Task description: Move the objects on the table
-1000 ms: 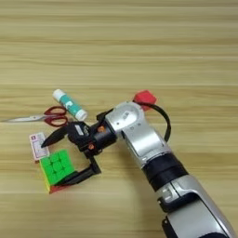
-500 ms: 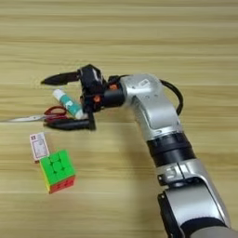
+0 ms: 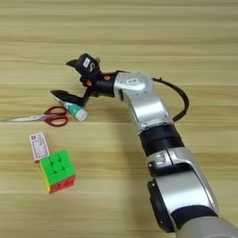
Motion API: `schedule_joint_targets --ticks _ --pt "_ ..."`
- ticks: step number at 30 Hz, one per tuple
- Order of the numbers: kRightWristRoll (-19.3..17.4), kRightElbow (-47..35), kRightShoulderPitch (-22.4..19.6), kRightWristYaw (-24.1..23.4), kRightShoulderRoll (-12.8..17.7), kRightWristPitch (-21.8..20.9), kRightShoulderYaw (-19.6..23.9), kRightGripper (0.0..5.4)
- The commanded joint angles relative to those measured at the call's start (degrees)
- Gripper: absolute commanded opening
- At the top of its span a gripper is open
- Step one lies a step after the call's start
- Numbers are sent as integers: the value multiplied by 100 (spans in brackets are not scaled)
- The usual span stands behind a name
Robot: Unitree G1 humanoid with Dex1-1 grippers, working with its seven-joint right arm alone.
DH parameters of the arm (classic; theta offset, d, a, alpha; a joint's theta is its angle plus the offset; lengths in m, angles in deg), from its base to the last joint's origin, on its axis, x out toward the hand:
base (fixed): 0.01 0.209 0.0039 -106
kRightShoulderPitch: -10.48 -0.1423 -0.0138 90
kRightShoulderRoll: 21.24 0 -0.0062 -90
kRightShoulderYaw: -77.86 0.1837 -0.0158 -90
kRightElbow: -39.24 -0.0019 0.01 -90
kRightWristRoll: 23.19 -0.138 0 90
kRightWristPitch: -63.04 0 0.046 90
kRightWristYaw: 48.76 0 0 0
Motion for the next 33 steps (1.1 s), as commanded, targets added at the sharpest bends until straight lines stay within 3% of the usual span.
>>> schedule_joint_targets --ticks 1,6,17,33 --pt "204 134 -366 -416 22 -39 19 537" --pt "493 989 -499 -791 -171 -245 -63 537" --pt "705 2521 -927 -1329 -496 -677 -1 537" --pt "802 3011 -1063 -1395 -557 -1000 26 355"
